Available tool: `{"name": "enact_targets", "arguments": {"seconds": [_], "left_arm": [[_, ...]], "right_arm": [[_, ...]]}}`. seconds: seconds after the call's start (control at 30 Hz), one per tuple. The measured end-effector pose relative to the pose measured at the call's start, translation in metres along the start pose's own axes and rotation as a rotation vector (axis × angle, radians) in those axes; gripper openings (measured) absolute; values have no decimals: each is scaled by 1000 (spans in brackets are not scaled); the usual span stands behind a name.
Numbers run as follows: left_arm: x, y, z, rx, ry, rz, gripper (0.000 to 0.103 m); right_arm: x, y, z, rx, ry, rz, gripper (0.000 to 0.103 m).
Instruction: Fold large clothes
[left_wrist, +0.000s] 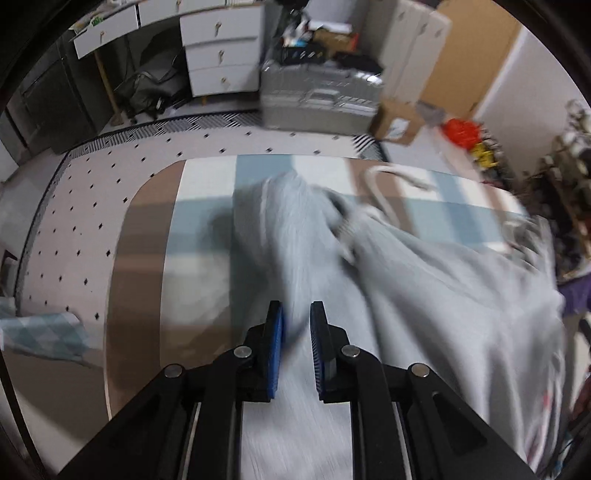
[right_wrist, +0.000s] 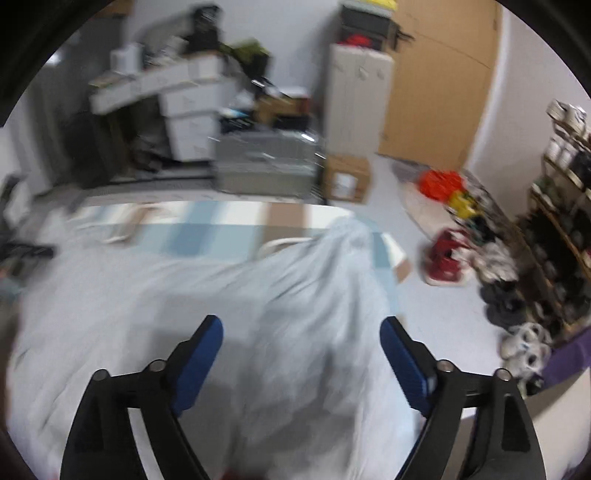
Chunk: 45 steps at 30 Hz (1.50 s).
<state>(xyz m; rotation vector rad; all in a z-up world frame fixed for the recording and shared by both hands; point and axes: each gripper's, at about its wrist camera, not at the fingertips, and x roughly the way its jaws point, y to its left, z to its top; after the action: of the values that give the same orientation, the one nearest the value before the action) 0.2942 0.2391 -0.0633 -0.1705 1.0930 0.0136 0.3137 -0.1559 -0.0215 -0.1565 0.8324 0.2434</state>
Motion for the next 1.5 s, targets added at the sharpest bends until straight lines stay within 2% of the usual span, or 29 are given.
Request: {"name": "enact_targets", "arguments": {"seconds": [0.07,0.17,0.23,0.27,0.3,0.37,0.4,0.47,0.5,0.57,0.63,0.7,0.8,0.87,0.97,1.03,1.2,1.4,1.5], "left_arm": [[-29,-6,-27,-1,-16,-48,10],[-78,-14,-79,1,-58,-96,12],[-109,-23,-114,30,-100,-115,22],[-120,-26,-126,45,-121,-117,31],[-137,-30,-146,67,-162,-114,45],[-173,-37,-197,116,-274,-62,64],[-179,-39,-207,120,-307,-39,72],[-200,-43,-251,133,-384,4,80],[-203,-43,-254,130,-398,18,81],[-208,-39,-283,122,-430,35,86],[-202,-37,-296,132,-394,51,95],[-190,-31,-311,128,-347,73,95],[-178,-23,-331,104,-266,93,95],[-163,-9,-344,48,-191,49,95],[-142,9,-353,-48,-97,-63,95],[-133,11,-361,-83,-48,-86,95],[-120,9,-376,-70,-9,-90,95],[-110,16,-390,-107,41,-152,95],[-106,10,-396,-89,57,-126,95]], "right_arm": [[-44,17,-21,-1,-71,42,99],[-111,47,-62,37,-169,141,103],[-151,69,-93,68,-214,190,103],[-167,80,-106,73,-237,203,103],[-188,94,-125,76,-283,214,103],[-215,114,-154,75,-344,232,103],[-227,123,-169,78,-376,238,103],[-242,129,-188,102,-402,238,103],[-249,132,-199,116,-411,252,103],[-253,133,-211,115,-408,273,103],[-256,130,-225,110,-415,254,103],[-253,127,-238,91,-426,207,103],[-250,119,-249,124,-386,184,103],[-250,111,-254,147,-385,169,103],[-253,102,-260,164,-385,153,103],[-252,95,-262,195,-381,165,103],[-248,85,-267,252,-348,211,103],[-247,83,-270,255,-330,231,103],[-246,83,-271,265,-320,243,103]]}}
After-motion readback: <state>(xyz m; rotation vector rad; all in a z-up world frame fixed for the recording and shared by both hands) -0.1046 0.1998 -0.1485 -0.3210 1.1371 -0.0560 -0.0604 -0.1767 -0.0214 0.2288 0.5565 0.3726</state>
